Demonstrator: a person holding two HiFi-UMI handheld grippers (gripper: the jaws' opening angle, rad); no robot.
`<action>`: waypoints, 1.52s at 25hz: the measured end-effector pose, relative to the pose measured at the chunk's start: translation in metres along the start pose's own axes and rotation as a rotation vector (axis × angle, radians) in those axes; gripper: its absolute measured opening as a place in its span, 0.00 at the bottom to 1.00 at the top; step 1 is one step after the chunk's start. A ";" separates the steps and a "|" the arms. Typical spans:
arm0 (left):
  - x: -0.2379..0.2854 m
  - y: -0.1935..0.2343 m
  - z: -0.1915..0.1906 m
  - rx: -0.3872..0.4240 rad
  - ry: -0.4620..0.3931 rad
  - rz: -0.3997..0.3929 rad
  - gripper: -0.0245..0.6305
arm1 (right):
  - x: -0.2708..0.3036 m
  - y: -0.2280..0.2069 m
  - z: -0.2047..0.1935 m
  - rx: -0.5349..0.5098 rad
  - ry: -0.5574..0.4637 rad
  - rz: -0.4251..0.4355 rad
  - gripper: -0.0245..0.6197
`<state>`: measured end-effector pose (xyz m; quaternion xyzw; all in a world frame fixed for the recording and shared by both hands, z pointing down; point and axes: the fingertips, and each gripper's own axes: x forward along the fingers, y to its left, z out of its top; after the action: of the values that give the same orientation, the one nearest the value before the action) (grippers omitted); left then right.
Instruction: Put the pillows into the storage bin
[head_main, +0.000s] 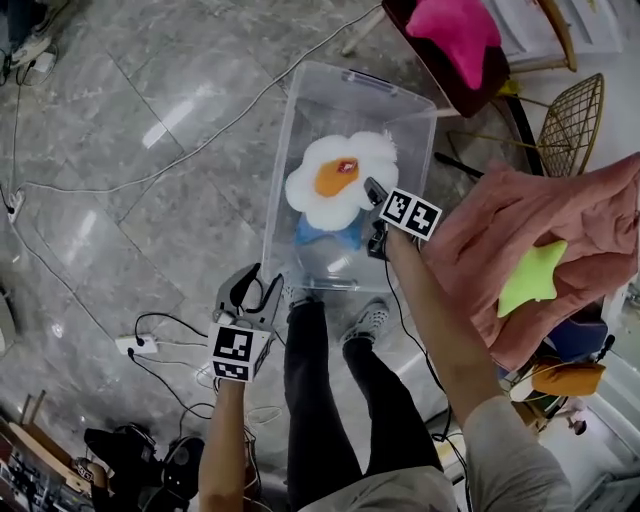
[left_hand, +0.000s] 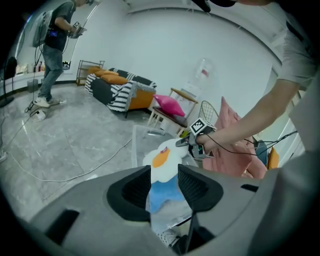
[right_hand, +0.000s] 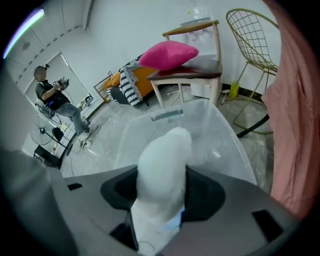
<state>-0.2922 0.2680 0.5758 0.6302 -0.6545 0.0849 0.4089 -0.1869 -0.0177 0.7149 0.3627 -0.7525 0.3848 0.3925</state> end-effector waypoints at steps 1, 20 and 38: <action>0.000 0.002 0.000 -0.003 0.001 0.001 0.29 | 0.003 0.001 0.005 0.006 -0.009 0.003 0.38; 0.033 -0.062 -0.002 0.142 0.095 -0.096 0.26 | -0.036 -0.055 -0.045 0.005 0.063 0.022 0.41; 0.137 -0.301 0.094 0.340 0.040 -0.255 0.26 | -0.318 -0.077 0.004 -0.128 -0.335 0.405 0.38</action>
<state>-0.0462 0.0482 0.4806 0.7660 -0.5375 0.1541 0.3172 0.0136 0.0221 0.4593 0.2376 -0.8871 0.3417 0.1995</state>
